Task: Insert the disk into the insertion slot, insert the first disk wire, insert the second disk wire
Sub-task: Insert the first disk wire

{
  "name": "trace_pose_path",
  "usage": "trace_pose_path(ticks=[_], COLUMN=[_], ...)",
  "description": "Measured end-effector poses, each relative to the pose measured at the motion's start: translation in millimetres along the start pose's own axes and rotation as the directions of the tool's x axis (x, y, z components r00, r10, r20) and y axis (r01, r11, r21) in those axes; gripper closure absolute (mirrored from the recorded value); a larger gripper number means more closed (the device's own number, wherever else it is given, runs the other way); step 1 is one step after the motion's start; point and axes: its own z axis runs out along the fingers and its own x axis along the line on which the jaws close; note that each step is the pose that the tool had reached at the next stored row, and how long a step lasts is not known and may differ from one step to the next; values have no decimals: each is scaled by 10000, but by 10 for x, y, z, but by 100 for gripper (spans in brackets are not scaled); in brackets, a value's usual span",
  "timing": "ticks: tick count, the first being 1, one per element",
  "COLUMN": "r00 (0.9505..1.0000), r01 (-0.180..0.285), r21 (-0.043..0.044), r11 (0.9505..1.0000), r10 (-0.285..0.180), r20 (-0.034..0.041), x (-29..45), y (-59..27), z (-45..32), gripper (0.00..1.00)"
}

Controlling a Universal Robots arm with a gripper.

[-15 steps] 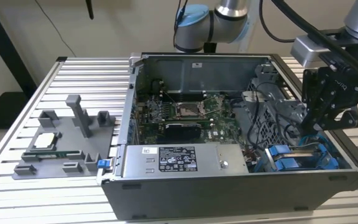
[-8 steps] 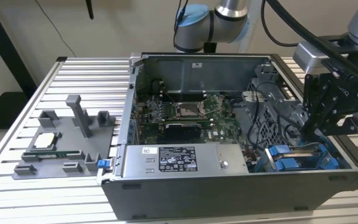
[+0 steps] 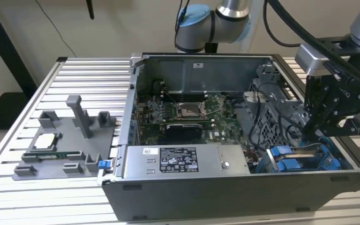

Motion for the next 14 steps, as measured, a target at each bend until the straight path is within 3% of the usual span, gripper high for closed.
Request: trace_pose_path(ticks=[10, 14], r00=[10000, 10000], r01=[-29, -33], r21=[-412, -460], r11=[9991, 9989], r10=[29, 35], r20=[18, 40], x=[3, 4], y=[-94, -124], z=[37, 47], gripper=[100, 100])
